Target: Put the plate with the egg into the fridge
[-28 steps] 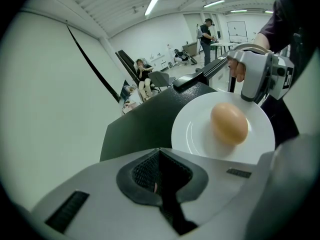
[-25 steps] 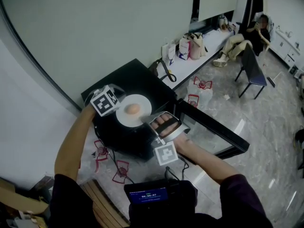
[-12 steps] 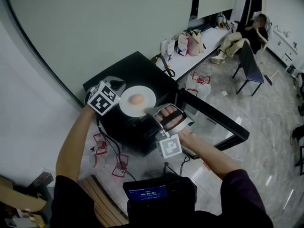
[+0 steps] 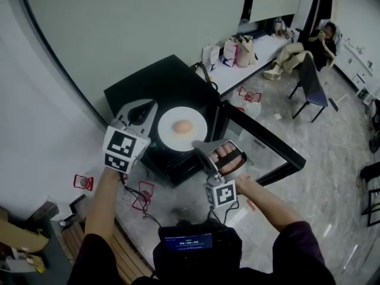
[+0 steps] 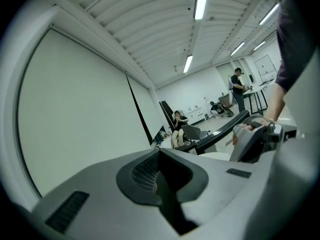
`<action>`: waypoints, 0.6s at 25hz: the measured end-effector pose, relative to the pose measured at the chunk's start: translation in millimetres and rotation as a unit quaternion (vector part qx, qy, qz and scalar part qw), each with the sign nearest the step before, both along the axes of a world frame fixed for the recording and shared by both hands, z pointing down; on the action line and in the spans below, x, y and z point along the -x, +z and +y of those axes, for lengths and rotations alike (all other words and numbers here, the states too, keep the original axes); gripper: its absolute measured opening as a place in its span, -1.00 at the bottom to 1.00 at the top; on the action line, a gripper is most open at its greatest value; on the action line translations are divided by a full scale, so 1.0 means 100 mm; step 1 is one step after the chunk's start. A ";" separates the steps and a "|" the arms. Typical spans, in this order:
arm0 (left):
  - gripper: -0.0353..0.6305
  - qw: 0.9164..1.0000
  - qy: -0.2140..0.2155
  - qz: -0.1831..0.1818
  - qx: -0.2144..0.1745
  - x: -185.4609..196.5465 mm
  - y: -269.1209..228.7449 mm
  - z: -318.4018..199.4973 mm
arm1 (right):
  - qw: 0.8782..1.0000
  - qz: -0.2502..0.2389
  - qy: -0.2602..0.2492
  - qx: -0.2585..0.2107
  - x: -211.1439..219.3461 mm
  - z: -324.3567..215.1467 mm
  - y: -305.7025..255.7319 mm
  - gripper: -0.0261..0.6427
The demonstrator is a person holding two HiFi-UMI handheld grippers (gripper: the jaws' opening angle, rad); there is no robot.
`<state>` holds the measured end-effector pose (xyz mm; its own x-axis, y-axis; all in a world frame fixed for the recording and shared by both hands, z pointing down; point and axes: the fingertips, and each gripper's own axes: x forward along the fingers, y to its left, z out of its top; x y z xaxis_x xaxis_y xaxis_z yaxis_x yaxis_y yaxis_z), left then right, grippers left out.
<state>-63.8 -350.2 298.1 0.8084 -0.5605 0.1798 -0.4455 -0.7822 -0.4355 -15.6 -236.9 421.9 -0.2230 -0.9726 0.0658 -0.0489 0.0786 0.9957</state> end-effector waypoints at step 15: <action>-0.87 0.974 -0.128 0.162 0.091 0.12 0.78 1.42 | 0.996 -0.003 -0.086 -0.007 -0.36 0.64 0.62 -0.87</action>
<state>-75.9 -207.8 376.5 0.6767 -0.7343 0.0529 -0.7277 -0.6781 -0.1035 20.6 -172.9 484.1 -0.3863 -0.9210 0.0505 -0.0418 0.0722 0.9965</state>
